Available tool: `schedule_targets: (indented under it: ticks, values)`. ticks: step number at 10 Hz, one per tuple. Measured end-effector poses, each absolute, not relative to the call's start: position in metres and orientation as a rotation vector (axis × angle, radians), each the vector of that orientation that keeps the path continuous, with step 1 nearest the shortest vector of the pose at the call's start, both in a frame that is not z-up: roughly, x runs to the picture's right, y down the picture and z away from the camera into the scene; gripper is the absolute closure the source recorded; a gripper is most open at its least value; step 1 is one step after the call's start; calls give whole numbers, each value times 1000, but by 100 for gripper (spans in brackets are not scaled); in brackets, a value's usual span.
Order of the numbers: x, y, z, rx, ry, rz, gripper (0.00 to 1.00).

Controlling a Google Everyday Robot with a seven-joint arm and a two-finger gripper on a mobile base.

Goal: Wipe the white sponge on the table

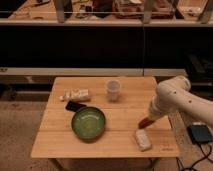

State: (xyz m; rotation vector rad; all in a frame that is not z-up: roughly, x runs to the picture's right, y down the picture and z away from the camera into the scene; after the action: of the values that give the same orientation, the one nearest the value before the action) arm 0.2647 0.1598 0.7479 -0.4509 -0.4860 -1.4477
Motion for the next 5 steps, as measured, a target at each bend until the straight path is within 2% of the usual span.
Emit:
schedule_targets:
  ticks: [2, 4, 5]
  values:
    - [274, 176, 740, -460, -503, -1488, 95]
    - [271, 176, 740, -456, -508, -1496, 71]
    - [269, 176, 740, -452, -515, -1500, 64]
